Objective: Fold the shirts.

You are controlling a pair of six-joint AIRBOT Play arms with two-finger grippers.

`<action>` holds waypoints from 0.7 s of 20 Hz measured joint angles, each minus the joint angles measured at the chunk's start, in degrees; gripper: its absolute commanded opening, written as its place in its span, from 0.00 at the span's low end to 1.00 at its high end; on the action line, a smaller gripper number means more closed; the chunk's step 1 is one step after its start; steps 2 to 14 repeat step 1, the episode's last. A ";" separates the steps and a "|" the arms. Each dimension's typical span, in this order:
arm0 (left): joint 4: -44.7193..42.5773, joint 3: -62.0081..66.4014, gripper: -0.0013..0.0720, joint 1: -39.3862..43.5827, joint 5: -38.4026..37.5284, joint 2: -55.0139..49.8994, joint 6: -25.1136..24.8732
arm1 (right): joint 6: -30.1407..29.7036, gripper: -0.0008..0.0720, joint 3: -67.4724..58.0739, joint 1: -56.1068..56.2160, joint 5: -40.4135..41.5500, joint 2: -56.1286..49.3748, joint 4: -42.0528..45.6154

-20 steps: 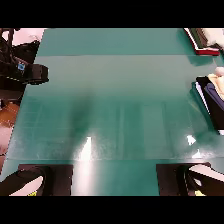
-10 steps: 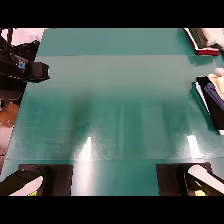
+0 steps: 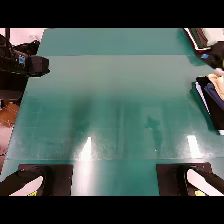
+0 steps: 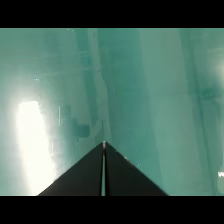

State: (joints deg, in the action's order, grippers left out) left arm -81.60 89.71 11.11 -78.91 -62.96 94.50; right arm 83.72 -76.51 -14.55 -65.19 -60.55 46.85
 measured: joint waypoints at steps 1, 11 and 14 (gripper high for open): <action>0.02 0.00 0.05 0.00 0.11 0.00 0.00 | -0.07 0.04 0.00 1.75 0.28 -0.13 0.20; 0.02 0.00 0.05 0.00 0.11 0.00 0.00 | -0.07 0.04 0.00 1.75 0.28 -0.13 0.20; 0.02 0.00 0.05 0.00 0.11 0.00 0.00 | -0.07 0.04 0.00 1.75 0.28 -0.13 0.20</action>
